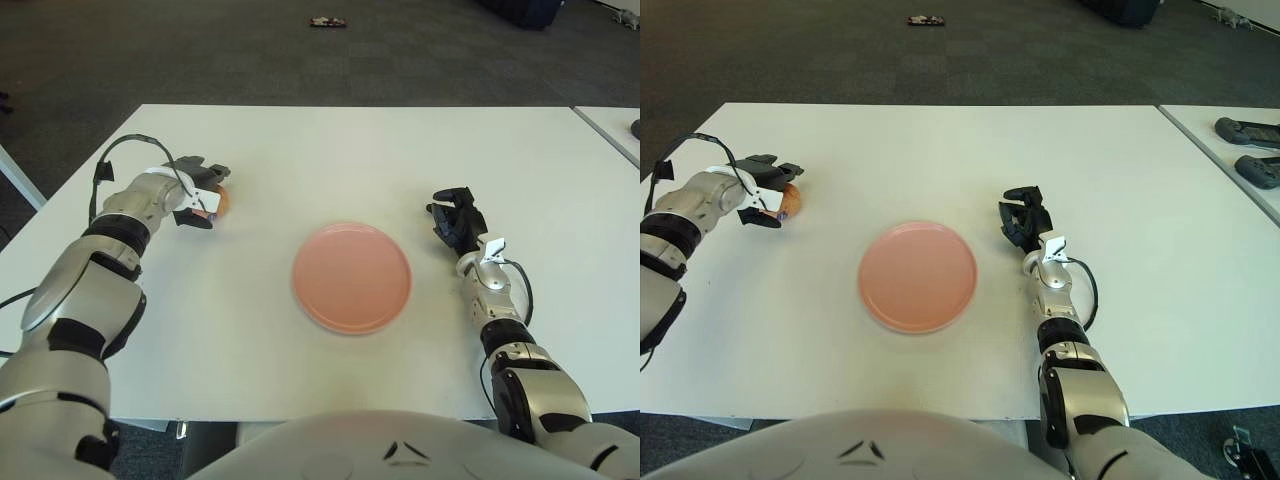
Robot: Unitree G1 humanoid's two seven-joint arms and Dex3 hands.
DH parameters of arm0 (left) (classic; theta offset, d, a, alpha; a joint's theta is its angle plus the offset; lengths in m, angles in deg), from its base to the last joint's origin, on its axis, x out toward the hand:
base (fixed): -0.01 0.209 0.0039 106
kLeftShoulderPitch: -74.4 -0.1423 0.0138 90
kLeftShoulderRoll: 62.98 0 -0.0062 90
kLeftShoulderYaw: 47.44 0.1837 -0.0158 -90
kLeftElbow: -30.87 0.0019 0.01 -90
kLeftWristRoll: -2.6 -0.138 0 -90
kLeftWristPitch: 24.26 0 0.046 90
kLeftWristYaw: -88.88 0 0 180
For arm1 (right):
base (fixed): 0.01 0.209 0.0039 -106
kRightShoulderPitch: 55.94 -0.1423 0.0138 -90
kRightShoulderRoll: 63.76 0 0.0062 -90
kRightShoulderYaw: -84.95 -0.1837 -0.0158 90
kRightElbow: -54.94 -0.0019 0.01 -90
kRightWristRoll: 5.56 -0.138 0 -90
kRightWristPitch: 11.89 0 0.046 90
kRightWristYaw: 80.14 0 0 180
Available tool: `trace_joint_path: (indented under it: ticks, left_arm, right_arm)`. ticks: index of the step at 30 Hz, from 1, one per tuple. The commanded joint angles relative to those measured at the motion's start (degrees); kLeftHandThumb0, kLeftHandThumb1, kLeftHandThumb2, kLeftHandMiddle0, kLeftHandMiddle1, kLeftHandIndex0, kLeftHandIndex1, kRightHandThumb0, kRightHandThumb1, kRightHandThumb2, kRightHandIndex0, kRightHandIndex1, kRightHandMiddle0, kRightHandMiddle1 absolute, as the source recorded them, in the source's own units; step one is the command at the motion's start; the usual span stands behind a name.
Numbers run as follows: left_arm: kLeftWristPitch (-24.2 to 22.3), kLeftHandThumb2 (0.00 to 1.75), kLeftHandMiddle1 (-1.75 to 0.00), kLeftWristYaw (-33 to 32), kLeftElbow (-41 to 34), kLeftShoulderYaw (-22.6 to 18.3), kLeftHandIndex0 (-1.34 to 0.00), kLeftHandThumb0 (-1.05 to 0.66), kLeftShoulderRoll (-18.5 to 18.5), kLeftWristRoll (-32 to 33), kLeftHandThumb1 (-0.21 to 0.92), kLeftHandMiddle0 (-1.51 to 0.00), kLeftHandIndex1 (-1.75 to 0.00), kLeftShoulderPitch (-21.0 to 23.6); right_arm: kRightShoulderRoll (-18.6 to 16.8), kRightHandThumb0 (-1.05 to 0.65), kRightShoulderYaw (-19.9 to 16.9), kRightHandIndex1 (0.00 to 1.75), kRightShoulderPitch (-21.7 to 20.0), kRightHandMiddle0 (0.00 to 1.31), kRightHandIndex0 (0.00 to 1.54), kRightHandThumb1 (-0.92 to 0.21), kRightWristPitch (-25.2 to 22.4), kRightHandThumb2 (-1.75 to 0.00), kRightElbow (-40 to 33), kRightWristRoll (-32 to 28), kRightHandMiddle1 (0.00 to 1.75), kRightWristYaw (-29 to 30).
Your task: Put the apple into the plate.
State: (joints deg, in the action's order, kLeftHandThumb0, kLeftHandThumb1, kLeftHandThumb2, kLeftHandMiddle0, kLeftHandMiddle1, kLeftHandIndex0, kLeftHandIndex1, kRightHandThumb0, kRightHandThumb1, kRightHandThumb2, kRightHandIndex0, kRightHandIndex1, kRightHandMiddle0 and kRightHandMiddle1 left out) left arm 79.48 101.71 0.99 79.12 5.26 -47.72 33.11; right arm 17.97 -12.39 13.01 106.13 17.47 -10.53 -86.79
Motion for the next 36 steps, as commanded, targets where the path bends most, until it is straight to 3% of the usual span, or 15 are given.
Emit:
trace_joint_path:
  ticks: [1,3,13,17,19,20,21,24,32,36]
  left_arm:
    - [-0.8,0.92,0.0,1.8,-1.9,0.8,0.0,-0.53,-0.4,-1.1,0.31,0.0,-0.22,-0.1]
    - [-0.4,0.9,0.0,2.2,-0.6,1.5,0.0,-0.53,0.2,-1.8,0.31,0.0,-0.21,2.2]
    - [3.3,0.89,0.0,0.7,1.0,1.8,0.0,-0.51,-0.3,-1.9,0.24,0.0,-0.24,2.4]
    - [4.4,0.88,0.0,0.6,2.0,1.8,0.0,-0.59,-0.2,-1.9,0.24,0.0,-0.3,2.8]
    - [3.6,0.89,0.0,1.8,2.1,-0.2,0.0,-0.6,0.4,0.5,0.25,0.0,-0.3,2.6]
    - [1.5,0.93,0.0,2.9,2.0,-3.3,0.0,-0.58,1.6,4.2,0.25,0.0,-0.29,2.0]
    - [0.9,0.97,0.0,-1.2,3.0,-2.0,0.0,-0.55,2.0,2.4,0.3,-0.01,-0.23,0.6]
    - [0.2,0.93,0.0,-7.5,2.7,0.3,0.0,-0.58,1.5,-0.6,0.31,-0.01,-0.31,-2.4]
    - [1.6,0.81,0.0,1.1,0.7,2.2,0.0,-0.66,0.1,-2.0,0.35,0.0,-0.35,3.6]
    - [1.6,0.79,0.0,3.1,0.3,2.3,0.0,-0.66,-0.1,-2.1,0.35,0.0,-0.37,3.6]
  right_arm:
    - [-0.7,-0.35,0.2,1.23,3.4,0.25,0.34,-0.92,-3.1,-0.47,2.4,0.6,1.69,0.2]
    - [-0.7,-0.35,0.2,1.23,3.4,0.25,0.34,-0.92,-3.2,-0.47,2.3,0.6,1.69,0.2]
    - [-0.8,-0.35,0.3,1.23,3.5,0.25,0.34,-0.92,-3.1,-0.47,2.1,0.6,1.69,0.3]
    - [-0.8,-0.35,0.3,1.23,3.5,0.25,0.34,-0.92,-3.2,-0.47,2.1,0.7,1.69,0.3]
    - [-0.8,-0.35,0.3,1.23,3.6,0.25,0.34,-0.92,-3.2,-0.47,2.1,0.7,1.69,0.3]
    - [-0.8,-0.35,0.3,1.23,3.6,0.25,0.34,-0.92,-3.2,-0.47,2.1,0.7,1.69,0.3]
    - [-0.8,-0.35,0.3,1.23,3.6,0.25,0.34,-0.92,-3.2,-0.47,2.1,0.7,1.69,0.3]
    - [-0.8,-0.35,0.3,1.23,3.7,0.25,0.34,-0.92,-3.2,-0.47,1.9,0.7,1.69,0.3]
    - [-0.9,-0.35,0.3,1.23,3.9,0.25,0.34,-0.92,-3.3,-0.47,1.5,0.7,1.69,0.3]
    - [-0.9,-0.35,0.3,1.23,3.9,0.25,0.34,-0.92,-3.3,-0.47,1.5,0.7,1.69,0.3]
